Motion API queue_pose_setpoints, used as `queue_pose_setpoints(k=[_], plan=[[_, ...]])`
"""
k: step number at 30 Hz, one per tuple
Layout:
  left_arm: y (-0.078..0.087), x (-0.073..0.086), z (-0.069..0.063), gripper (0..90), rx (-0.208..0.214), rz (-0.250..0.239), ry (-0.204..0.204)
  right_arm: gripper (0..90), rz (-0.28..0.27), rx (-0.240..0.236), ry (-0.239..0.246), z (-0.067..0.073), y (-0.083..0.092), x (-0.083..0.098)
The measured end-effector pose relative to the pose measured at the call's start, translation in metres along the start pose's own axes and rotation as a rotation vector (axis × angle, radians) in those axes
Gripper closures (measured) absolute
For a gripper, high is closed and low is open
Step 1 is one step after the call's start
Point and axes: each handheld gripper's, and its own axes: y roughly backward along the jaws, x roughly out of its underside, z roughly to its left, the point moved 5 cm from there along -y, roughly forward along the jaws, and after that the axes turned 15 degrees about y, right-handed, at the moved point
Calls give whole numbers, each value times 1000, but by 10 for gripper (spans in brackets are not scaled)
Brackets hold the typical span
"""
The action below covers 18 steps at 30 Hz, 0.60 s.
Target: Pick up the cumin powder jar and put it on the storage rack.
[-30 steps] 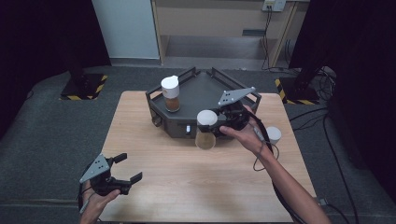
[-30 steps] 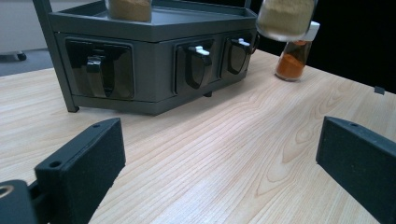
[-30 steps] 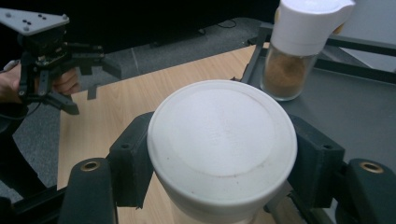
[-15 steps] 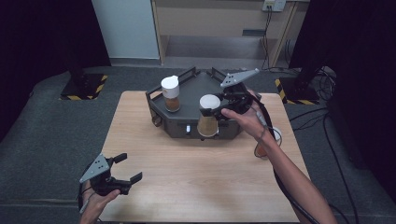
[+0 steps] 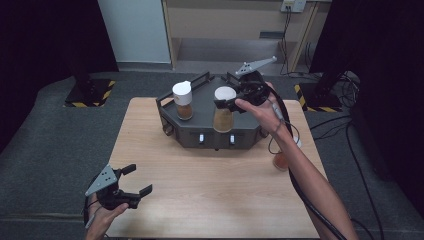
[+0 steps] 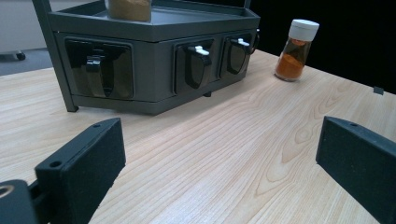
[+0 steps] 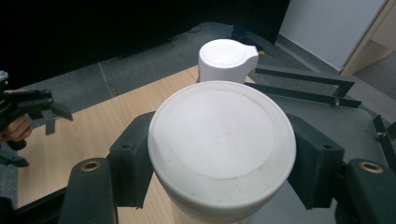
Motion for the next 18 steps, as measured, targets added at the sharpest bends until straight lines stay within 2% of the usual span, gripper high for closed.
queue_pose_setpoints(k=[10,14,18], plan=[[0,0,0,0,1,0,1,338,30,68,-27,-10,-9,-9],[1,0,1,0,2,-2,2,338,32,73,-45,-15,-14,-11],[1,0,1,0,5,-5,5,338,42,91,-40,-16,-20,-13]])
